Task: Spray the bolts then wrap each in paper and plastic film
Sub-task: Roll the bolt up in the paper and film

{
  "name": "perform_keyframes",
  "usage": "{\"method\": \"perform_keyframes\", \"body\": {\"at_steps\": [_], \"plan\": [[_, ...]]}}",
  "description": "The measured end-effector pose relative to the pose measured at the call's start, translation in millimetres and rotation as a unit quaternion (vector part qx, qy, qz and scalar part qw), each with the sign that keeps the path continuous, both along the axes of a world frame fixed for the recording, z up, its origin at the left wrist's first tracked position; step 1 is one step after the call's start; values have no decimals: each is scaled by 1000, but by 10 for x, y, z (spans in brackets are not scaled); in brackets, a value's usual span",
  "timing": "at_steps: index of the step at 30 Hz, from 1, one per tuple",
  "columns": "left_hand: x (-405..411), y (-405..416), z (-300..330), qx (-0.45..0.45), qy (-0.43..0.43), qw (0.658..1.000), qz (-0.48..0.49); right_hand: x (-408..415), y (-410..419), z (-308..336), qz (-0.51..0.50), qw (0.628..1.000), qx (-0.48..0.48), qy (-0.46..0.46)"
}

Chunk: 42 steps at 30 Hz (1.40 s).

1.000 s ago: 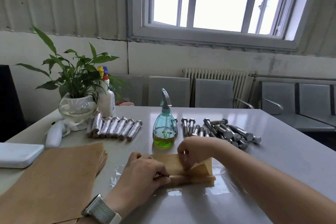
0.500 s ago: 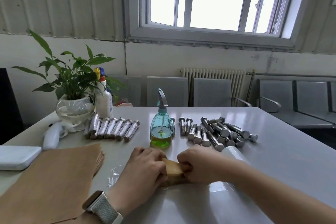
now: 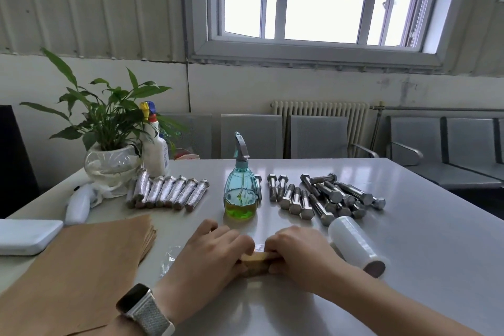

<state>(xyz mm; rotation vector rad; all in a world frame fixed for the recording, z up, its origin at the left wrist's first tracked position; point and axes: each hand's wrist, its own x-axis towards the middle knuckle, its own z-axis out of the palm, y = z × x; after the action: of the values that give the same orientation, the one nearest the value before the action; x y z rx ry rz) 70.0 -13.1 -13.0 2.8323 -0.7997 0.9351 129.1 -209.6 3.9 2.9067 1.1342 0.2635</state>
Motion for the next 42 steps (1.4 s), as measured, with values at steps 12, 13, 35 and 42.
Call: {"method": "perform_keyframes", "body": {"at_steps": [12, 13, 35, 42], "plan": [[154, -75, 145, -31, 158, 984, 79, -281, -33, -118, 29, 983, -42, -174], [184, -101, 180, -49, 178, 978, 96, -291, -42, -166, 31, 981, -47, -183], [170, 28, 169, -73, 237, 966, 67, -245, -221, -388, 106, 964, 22, -243], [84, 130, -5, -79, 155, 984, 39, -158, -411, -121, 138, 985, 97, 25]]}}
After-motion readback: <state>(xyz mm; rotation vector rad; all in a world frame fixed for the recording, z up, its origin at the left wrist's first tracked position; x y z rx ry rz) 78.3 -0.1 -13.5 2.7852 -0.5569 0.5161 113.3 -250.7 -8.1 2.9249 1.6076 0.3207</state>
